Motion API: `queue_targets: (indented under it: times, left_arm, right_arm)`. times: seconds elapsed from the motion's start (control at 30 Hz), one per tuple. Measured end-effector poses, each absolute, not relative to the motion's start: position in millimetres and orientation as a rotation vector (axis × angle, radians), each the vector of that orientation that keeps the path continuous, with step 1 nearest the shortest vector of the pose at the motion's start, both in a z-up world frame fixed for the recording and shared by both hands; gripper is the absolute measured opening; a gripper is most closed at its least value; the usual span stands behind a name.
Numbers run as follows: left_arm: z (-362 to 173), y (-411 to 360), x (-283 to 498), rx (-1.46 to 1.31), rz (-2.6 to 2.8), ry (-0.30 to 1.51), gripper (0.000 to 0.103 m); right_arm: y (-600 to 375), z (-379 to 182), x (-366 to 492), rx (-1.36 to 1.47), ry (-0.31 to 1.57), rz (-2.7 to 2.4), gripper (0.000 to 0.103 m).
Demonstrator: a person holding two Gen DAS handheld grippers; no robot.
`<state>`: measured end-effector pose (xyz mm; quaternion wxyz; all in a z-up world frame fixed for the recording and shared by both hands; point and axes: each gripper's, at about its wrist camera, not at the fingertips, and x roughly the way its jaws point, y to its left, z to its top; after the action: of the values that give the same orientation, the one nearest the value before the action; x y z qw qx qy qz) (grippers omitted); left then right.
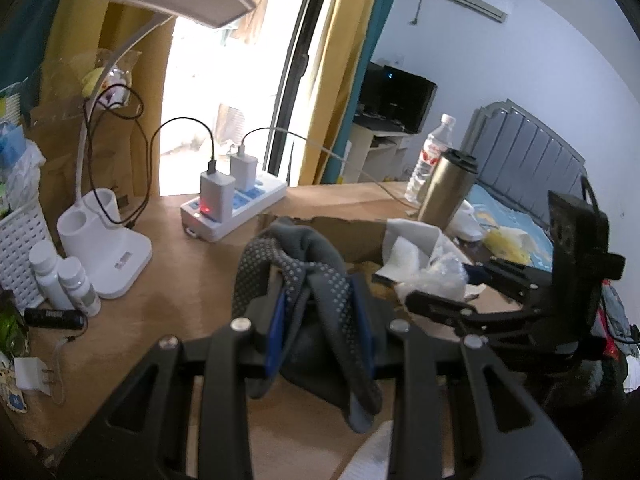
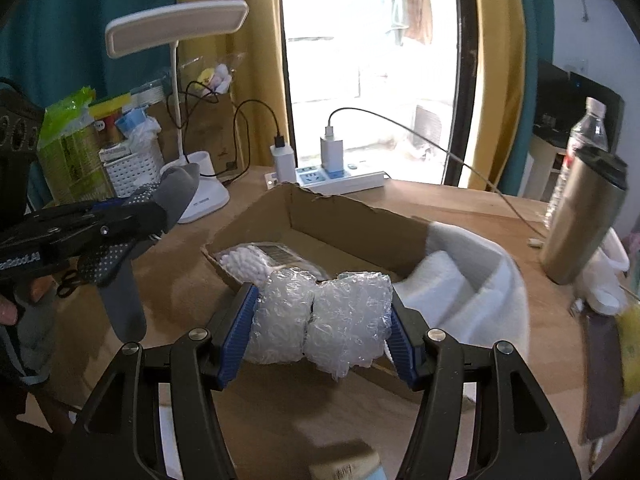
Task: Organize soft objects
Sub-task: 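Carry the grey gloves and bubble wrap over the cardboard box with both tools, then open both tools to drop the bubble wrap and gloves into the box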
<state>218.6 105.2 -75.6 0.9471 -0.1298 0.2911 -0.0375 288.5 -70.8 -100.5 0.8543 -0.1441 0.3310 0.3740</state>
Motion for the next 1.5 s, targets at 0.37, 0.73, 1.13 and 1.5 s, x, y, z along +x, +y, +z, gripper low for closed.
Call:
queue_targets:
  times: [0.37, 0.73, 1.13, 1.5]
  left_arm:
    - [-78.3, 113.8, 226.5, -0.281, -0.060, 0.603, 0.032]
    - [-84.2, 105.6, 235.3, -0.277, -0.073, 0.628, 0.032]
    - [-84.9, 84.8, 238.4, -0.257, -0.108, 0.641, 0.033]
    - [-73.3, 59.5, 241.5, -0.212, -0.120, 0.623, 0.033]
  right_arm:
    - [-50.4, -117.9, 321.7, -0.249, 0.770, 0.811, 0.064]
    - [-73.3, -137.5, 356.9, -0.134, 0.910, 0.720, 0.064]
    - [-113.5, -121.5, 344.1, -0.180, 0.837, 0.576, 0.064]
    - [-137.6, -111.7, 332.9, -0.163, 0.749, 0.565, 0.066]
